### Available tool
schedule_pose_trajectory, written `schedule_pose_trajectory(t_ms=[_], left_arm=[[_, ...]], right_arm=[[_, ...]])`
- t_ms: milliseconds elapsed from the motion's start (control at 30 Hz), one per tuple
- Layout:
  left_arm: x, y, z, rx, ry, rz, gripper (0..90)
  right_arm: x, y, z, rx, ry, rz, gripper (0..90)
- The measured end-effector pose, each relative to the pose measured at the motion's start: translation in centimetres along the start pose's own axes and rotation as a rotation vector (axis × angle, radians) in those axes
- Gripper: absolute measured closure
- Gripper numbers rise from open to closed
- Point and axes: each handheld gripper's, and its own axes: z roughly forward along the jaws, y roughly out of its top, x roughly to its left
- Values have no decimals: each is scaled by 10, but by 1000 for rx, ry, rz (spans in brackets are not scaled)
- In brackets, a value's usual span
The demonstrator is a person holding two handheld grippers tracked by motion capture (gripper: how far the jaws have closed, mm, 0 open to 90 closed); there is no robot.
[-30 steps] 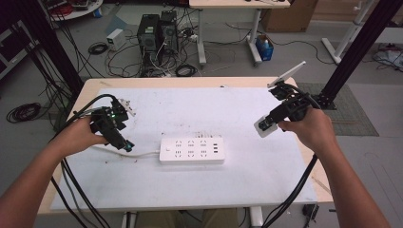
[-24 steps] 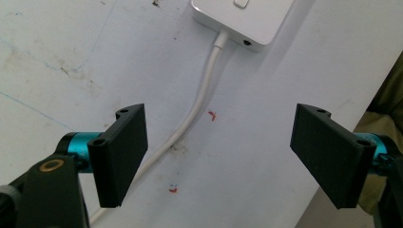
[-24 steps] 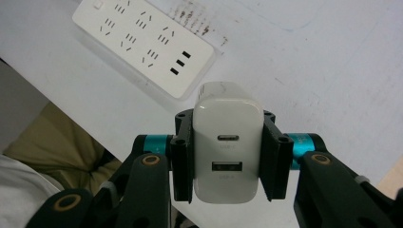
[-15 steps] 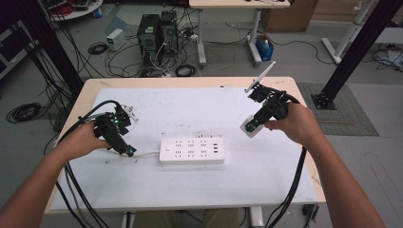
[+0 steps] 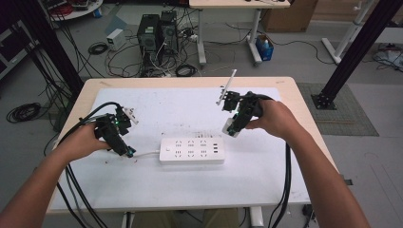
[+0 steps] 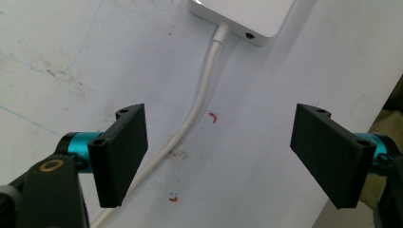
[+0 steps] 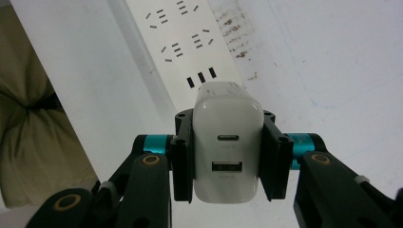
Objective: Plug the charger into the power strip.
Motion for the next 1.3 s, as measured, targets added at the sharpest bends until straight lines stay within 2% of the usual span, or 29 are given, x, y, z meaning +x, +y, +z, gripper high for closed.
schedule_pose_trajectory(t_ms=[33, 67, 133, 167, 233, 267, 367, 400, 533, 567, 767, 867, 900, 967, 1100, 1200, 1267, 1300], left_arm=[[-1, -1, 1, -4, 0, -10, 202], [-1, -1, 0, 6, 4, 3, 202], [-2, -3, 1, 9, 7, -6, 202], [-2, -3, 1, 18, 9, 2, 201], [-3, -4, -1, 16, 14, -4, 202], [-3, -5, -1, 10, 16, -14, 202], [-3, -6, -1, 22, 26, -18, 202], [-2, -7, -2, 33, 29, -6, 202], [-1, -10, -1, 25, 30, -19, 202], [-1, -10, -1, 29, 30, -20, 202], [-1, -12, 3, 24, 27, -30, 202], [-1, -12, 5, 24, 25, -29, 202], [-1, -12, 5, 22, 24, -29, 202], [0, -13, 4, 34, 22, -19, 202], [-1, -15, 4, 18, 23, -35, 202], [1, -17, 5, 28, 20, -29, 202], [1, -18, 6, 24, 18, -40, 202], [1, -19, 7, 24, 18, -39, 202]], right_arm=[[0, 0, 0, 0, 0, 0, 625], [2, 5, 4, 9, -4, -19, 625], [4, 15, 11, 14, -1, -52, 625], [5, 19, 14, 20, 2, -61, 625], [8, 27, 20, 27, -9, -67, 625], [9, 32, 26, 28, -27, -86, 625], [11, 37, 34, 51, -15, -95, 625], [11, 37, 34, 51, -15, -95, 625], [13, 44, 44, 63, -17, -129, 625], [14, 48, 48, 88, -24, -142, 626], [17, 57, 58, 98, -12, -168, 626], [18, 60, 67, 101, -15, -203, 626], [18, 62, 73, 105, -13, -229, 626], [18, 62, 76, 106, -7, -234, 627], [17, 66, 86, 112, -6, -245, 627], [17, 68, 95, 128, 6, -264, 627], [16, 68, 97, 132, 2, -277, 627], [16, 69, 98, 126, 2, -268, 627]])
